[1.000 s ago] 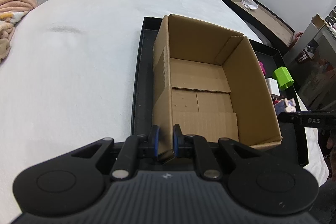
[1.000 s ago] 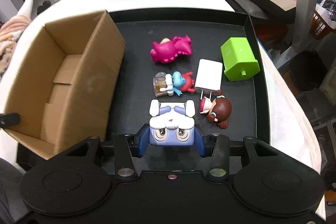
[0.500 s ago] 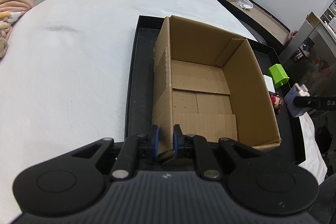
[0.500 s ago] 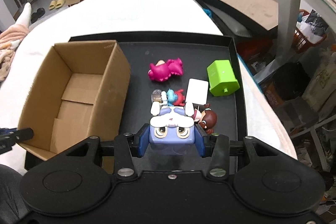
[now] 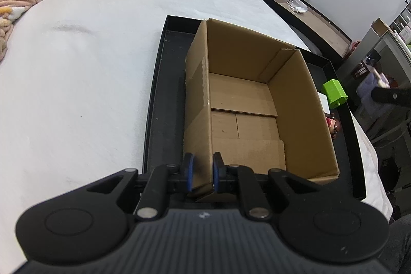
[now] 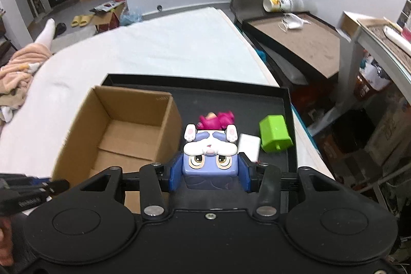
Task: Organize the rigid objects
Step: 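Lift the cube figure with the right tool and carry it over the box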
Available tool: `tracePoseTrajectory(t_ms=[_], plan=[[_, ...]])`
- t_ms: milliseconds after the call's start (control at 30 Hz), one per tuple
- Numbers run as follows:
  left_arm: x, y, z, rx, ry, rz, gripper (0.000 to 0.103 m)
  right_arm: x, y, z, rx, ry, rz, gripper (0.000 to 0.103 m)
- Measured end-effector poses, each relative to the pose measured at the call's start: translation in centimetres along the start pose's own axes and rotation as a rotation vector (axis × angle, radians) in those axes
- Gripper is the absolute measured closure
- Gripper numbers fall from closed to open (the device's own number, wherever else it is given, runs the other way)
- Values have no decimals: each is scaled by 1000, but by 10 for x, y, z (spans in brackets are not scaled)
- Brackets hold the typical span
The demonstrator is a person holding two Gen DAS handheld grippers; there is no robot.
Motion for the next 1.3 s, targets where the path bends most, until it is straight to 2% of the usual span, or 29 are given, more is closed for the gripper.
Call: tracePoseTrajectory(t_ms=[500, 1067, 1300], plan=[[-7, -8, 1, 16, 16, 41, 88, -8, 43, -33, 64, -38, -51, 60], [-16, -25, 3, -67, 76, 45, 88, -57, 89, -36, 109, 38, -137, 59], [-17, -23, 3, -51, 89, 49, 88, -79, 103, -38, 121, 66, -174, 59]])
Point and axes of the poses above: each gripper's, at about its wrist camera, not at the fingertips, and x roughly against the way its jaws point, y to its left, z to its underside, the point moved 9 cm from there along -x, roughly the way its jaws point, and after that the axes turned 12 degrees about x, right-handed, at the moved point
